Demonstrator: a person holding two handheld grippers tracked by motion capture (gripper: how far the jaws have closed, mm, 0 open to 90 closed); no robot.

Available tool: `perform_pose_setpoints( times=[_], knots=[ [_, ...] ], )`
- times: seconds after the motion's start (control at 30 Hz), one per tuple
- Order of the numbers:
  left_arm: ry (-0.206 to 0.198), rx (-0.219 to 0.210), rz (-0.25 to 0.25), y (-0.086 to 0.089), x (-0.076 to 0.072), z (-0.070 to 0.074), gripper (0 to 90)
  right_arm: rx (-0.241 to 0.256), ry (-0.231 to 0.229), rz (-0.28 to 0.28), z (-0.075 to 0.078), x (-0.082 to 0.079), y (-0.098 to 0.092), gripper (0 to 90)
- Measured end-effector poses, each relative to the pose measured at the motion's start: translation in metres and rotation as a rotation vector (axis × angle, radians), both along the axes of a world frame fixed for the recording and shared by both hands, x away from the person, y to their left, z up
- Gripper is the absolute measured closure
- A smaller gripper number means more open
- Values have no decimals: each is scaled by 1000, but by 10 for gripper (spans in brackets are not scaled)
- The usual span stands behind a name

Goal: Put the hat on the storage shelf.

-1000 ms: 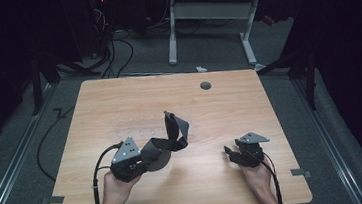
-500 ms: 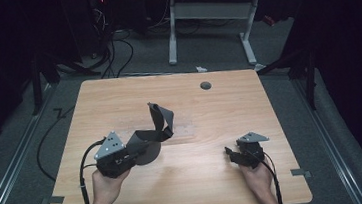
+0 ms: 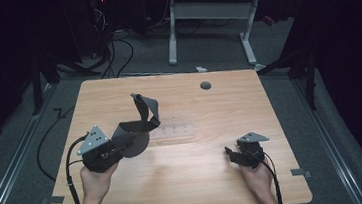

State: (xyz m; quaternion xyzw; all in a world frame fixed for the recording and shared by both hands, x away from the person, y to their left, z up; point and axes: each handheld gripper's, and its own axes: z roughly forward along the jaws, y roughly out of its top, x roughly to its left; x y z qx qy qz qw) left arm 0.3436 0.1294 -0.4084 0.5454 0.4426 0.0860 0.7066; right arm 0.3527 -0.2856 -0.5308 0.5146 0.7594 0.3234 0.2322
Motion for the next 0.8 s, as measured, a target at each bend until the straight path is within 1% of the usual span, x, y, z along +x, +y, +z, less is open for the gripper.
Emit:
perform_pose_setpoints(
  times=[0.1, 0.33, 0.47, 0.53, 0.57, 0.63, 0.67, 0.8],
  knots=[
    [1, -3, 16, 5, 5, 1, 864, -1, 0, -1, 0, 0, 0, 420],
    [-8, 7, 46, 8, 13, 2, 863, 0, 0, -2, 0, 0, 0, 419],
    [-11, 5, 74, 11, 19, 1, 863, -1, 0, -1, 0, 0, 0, 419],
    [-20, 2, 94, 13, 22, 1, 863, -1, 0, -1, 0, 0, 0, 419],
    [-25, 10, 109, 15, 25, 1, 863, 0, 1, -2, 0, 0, 0, 419],
    [-26, 7, 124, 18, 27, 2, 863, 1, 1, -2, 0, 0, 0, 418],
    [-28, 1, 138, 20, 30, 2, 863, 1, 2, -1, 0, 0, 0, 415],
    [-35, 0, 161, 23, 36, 2, 863, 0, 1, 0, 0, 0, 0, 414]
  ],
)
